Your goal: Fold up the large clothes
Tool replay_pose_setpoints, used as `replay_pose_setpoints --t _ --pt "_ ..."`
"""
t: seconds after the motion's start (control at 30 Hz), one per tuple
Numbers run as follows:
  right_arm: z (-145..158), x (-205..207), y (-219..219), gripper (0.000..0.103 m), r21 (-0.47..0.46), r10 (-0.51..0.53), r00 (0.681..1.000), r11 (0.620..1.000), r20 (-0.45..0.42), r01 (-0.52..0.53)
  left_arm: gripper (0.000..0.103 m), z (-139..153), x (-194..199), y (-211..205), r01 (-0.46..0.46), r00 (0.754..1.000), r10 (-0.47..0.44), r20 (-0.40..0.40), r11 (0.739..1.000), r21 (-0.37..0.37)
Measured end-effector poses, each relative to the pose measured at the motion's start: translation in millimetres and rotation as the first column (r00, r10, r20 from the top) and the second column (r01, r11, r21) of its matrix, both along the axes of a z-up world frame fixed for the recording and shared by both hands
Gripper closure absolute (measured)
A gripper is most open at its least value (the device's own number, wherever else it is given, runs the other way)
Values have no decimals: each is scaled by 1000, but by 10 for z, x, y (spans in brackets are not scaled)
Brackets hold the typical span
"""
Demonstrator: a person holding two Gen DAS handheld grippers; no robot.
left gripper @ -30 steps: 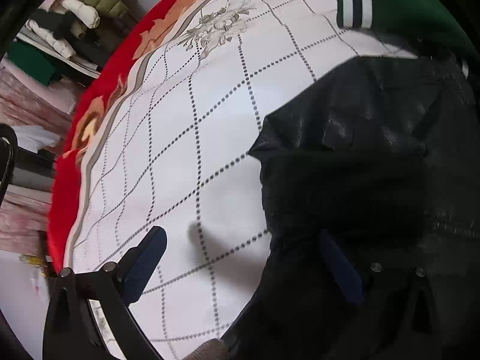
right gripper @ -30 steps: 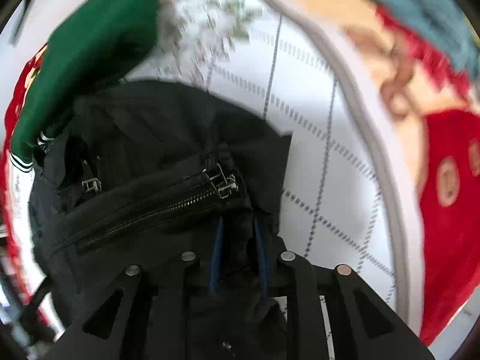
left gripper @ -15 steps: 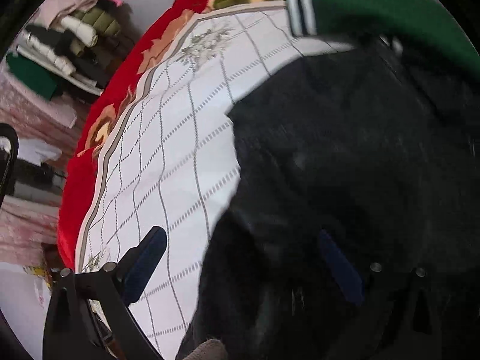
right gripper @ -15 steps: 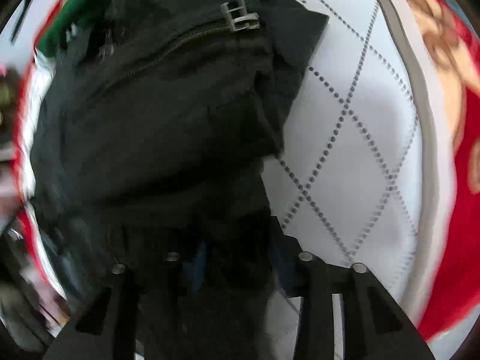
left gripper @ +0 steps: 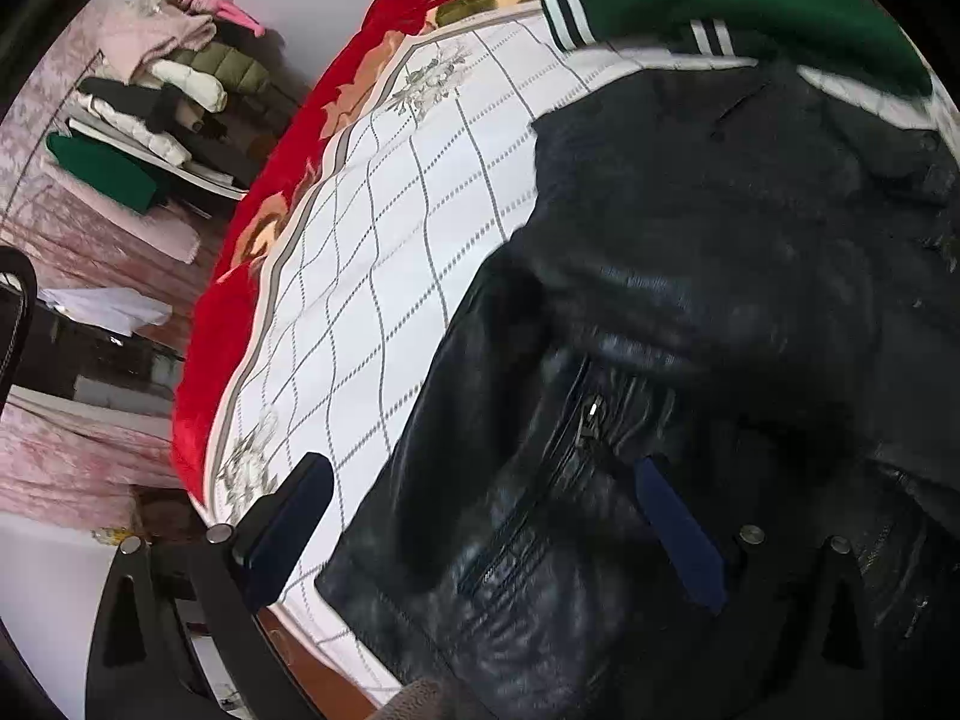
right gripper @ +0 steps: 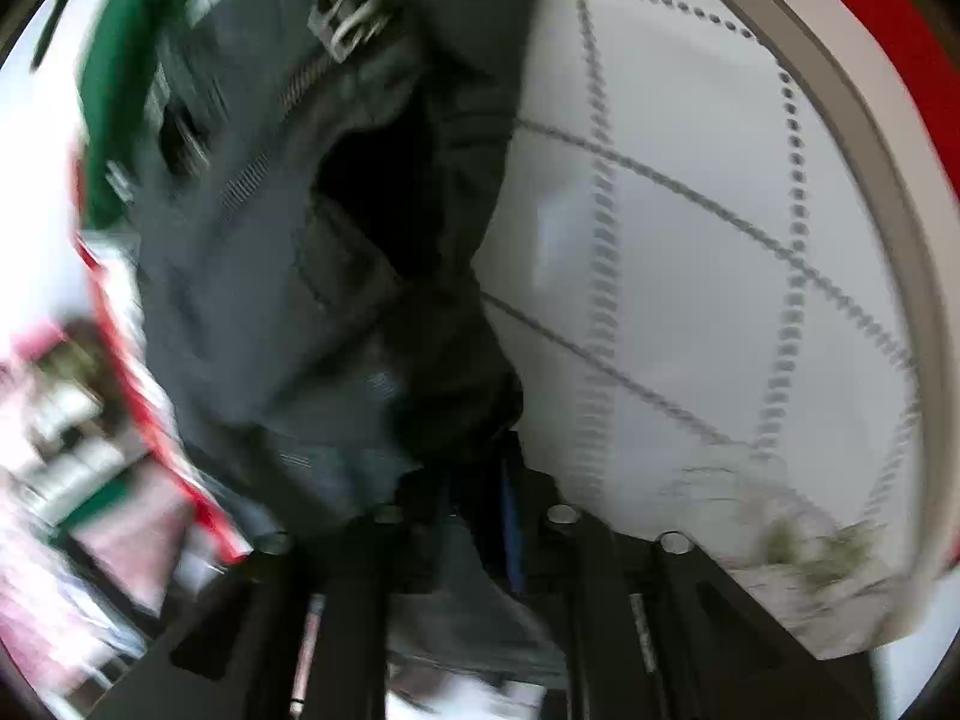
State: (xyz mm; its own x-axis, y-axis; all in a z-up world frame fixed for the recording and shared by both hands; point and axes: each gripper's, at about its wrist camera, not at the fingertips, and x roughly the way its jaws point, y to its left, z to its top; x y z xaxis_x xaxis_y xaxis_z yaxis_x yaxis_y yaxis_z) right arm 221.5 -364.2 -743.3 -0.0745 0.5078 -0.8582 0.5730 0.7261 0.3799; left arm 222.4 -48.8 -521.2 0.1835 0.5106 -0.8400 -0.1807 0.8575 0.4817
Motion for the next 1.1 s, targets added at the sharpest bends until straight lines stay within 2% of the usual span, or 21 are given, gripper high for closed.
replay_pose_setpoints --t 0.1,0.17,0.3,0.4,0.47,0.53,0.67,0.8,0.9,0.97,1.0,1.1 --pt "4 12 128 73 -73 162 987 984 6 -161 0 -231 -24 -131 8 999 -7 -48 1000 24" --pt "115 62 249 64 -119 243 970 963 14 -240 0 -410 2 -149 -13 997 17 -73 999 44" --pt "409 37 360 64 -153 285 955 950 78 -271 0 -692 90 -52 -75 992 79 -100 996 44" --pt "547 77 468 64 -193 302 946 942 116 -277 0 -732 119 7 -81 993 84 -82 996 37" --pt "518 137 493 64 -232 327 938 927 117 -294 0 -745 112 36 -74 995 76 -69 997 33" --pt "349 256 493 64 -272 338 937 913 88 -304 0 -761 101 89 -76 996 77 -53 997 14" --pt "99 310 546 61 -301 307 951 911 45 -280 0 -735 121 221 -96 994 93 -48 994 -50" --pt "230 322 815 61 -366 371 929 864 -2 -346 0 -659 104 307 -106 994 102 -50 991 -85" --pt "455 277 844 52 -346 398 916 868 57 -356 0 -496 37 286 -89 996 88 -16 994 -57" --pt "583 254 846 28 -318 408 907 878 101 -359 0 -357 -60 211 -72 997 72 9 997 -30" --pt "656 224 811 25 -286 404 905 890 130 -356 0 -291 -120 155 -64 998 64 18 998 -12" --pt "790 128 683 24 -235 401 900 904 171 -358 0 -133 -353 -152 -25 1000 24 18 997 71"
